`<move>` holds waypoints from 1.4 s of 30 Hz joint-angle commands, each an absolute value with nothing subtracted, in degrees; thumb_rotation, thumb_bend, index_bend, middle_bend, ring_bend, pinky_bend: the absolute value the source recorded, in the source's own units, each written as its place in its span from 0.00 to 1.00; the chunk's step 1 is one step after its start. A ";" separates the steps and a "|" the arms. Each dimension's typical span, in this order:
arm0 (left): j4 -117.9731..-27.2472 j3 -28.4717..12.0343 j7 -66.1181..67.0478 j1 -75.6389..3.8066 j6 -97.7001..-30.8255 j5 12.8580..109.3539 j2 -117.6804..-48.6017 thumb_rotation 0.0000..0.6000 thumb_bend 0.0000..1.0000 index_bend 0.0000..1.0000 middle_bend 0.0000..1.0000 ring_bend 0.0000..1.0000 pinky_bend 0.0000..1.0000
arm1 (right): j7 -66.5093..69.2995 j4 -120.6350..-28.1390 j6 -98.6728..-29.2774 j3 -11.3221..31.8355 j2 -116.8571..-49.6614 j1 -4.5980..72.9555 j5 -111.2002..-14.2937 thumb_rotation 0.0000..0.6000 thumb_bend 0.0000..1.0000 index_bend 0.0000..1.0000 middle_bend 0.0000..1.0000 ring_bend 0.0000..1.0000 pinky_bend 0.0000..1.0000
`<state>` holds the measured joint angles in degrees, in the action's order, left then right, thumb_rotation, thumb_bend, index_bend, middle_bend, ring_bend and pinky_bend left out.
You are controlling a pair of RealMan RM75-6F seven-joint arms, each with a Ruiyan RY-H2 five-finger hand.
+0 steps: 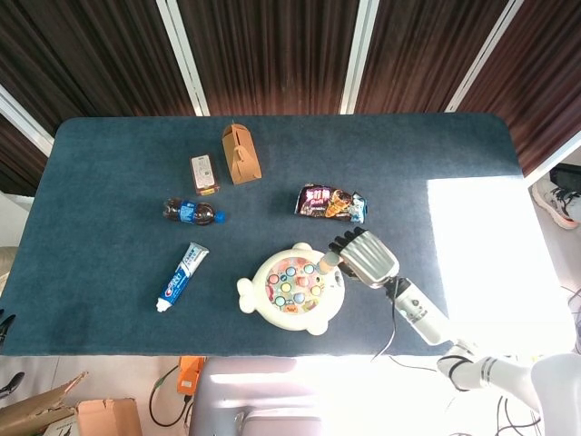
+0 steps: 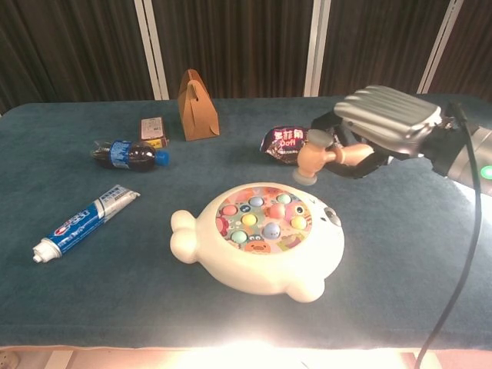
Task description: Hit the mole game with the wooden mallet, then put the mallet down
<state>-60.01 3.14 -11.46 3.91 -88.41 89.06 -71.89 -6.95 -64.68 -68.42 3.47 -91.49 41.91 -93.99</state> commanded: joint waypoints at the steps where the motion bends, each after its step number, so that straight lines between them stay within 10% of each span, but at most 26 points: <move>1: -59.38 3.09 -12.20 4.02 -88.52 89.02 -72.11 1.00 0.22 0.00 0.00 0.00 0.07 | -17.05 -73.17 -64.22 5.21 -89.72 44.72 -93.20 1.00 0.47 1.00 0.69 0.57 0.59; 42: -56.34 3.03 -15.22 4.14 -88.61 89.30 -73.02 1.00 0.21 0.00 0.00 0.00 0.07 | -33.81 -78.22 -57.89 3.28 -91.68 44.80 -90.68 1.00 0.47 1.00 0.69 0.57 0.60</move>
